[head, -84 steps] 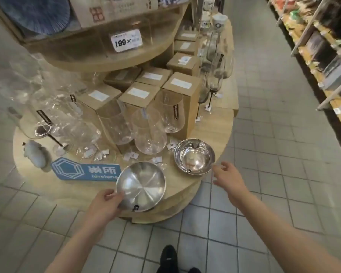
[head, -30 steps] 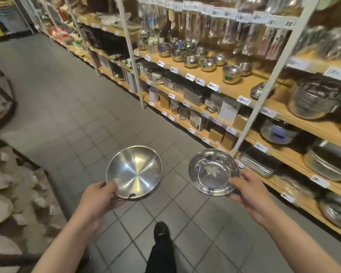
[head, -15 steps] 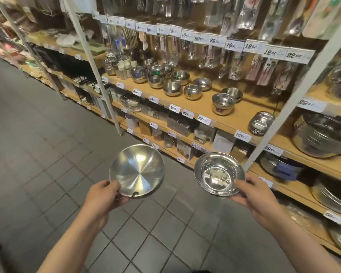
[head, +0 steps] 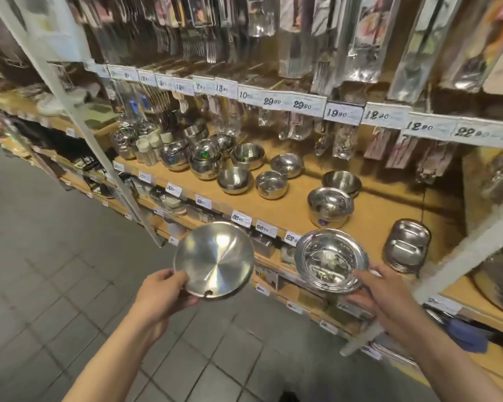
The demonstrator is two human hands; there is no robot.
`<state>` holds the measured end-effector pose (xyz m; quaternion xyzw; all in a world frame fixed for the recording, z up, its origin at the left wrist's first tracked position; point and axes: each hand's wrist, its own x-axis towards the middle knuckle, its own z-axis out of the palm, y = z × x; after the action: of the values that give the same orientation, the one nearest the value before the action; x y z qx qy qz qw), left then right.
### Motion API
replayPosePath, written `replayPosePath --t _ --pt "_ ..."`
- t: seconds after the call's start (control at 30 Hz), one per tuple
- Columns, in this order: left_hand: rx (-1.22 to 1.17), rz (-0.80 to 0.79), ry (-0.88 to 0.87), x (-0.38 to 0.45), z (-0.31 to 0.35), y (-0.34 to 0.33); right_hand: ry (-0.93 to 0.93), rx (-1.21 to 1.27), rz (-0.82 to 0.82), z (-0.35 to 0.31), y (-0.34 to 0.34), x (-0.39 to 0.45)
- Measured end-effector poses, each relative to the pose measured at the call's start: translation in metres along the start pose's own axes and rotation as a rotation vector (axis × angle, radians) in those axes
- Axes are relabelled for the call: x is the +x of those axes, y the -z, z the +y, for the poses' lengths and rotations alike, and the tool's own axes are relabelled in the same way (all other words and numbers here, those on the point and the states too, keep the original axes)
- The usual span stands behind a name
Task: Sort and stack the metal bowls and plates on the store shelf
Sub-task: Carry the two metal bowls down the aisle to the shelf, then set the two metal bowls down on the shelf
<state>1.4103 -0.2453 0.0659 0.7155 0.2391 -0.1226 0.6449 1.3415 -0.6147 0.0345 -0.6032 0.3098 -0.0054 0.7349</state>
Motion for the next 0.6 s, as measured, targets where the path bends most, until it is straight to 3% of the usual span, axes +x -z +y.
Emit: replayPosePath --t 0.2,0.6 --pt "0.024 -0.062 0.065 0.081 0.028 -0.049 -0.033 0.076 0.036 -0.028 -0.014 0.058" --pt "0.149 -0.375 0.117 0.246 0.074 -0.152 -0.056 0.257 0.399 -0.052 -0.033 0.112"
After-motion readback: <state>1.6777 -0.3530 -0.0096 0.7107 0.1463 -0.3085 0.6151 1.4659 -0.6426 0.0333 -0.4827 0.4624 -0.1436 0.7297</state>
